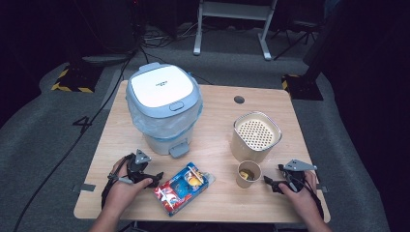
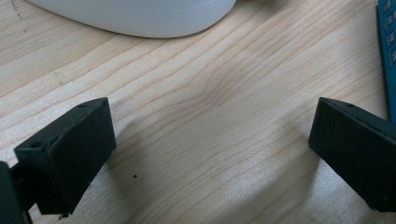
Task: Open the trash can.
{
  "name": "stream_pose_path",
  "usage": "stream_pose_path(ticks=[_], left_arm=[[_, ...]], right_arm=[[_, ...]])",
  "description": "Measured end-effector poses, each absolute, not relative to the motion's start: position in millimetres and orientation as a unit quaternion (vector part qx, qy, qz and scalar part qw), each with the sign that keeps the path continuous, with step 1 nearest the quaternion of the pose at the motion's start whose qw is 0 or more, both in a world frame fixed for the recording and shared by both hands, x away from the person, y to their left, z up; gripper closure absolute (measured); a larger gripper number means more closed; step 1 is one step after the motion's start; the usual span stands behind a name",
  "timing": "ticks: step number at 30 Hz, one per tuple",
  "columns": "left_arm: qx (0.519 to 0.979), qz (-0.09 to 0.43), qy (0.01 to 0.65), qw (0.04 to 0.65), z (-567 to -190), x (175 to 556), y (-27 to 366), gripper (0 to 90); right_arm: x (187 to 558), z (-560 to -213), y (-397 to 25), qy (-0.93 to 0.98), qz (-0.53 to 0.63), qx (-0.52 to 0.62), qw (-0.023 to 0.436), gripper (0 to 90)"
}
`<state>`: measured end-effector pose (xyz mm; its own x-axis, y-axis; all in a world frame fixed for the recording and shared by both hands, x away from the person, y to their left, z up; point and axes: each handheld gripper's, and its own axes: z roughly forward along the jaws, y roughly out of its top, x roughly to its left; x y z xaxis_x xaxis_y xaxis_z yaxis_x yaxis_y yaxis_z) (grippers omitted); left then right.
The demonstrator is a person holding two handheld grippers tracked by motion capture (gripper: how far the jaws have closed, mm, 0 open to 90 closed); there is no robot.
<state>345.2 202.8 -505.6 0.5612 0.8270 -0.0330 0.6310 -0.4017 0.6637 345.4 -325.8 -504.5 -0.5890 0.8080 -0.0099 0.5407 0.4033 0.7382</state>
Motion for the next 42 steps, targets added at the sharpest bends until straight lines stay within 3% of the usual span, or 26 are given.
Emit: stream_pose_path(ticks=[3, 10, 17, 25, 42], left_arm=[[0.820, 0.159, 0.442, 0.328, -505.0, 344.5, 206.2, 5.9], [0.820, 0.159, 0.440, 0.330, -500.2, 344.4, 221.3, 31.5], [0.834, 0.145, 0.431, 0.311, -490.0, 341.8, 230.8, 43.6], [0.837, 0.141, 0.420, 0.321, -473.8, 337.5, 232.3, 47.0], [0.834, 0.138, 0.383, 0.372, -416.0, 327.1, 222.1, 63.0]], right_arm=[[345.4, -504.5, -325.8, 0.816, 0.358, 0.413, 0.187, 17.0], [345.3, -504.5, -325.8, 0.816, 0.358, 0.413, 0.187, 17.0], [345.3, -504.5, -325.8, 0.816, 0.358, 0.413, 0.187, 17.0], [345.9, -504.6, -326.0, 0.818, 0.358, 0.411, 0.186, 17.0], [345.9, -504.6, -326.0, 0.818, 0.358, 0.411, 0.186, 16.9]])
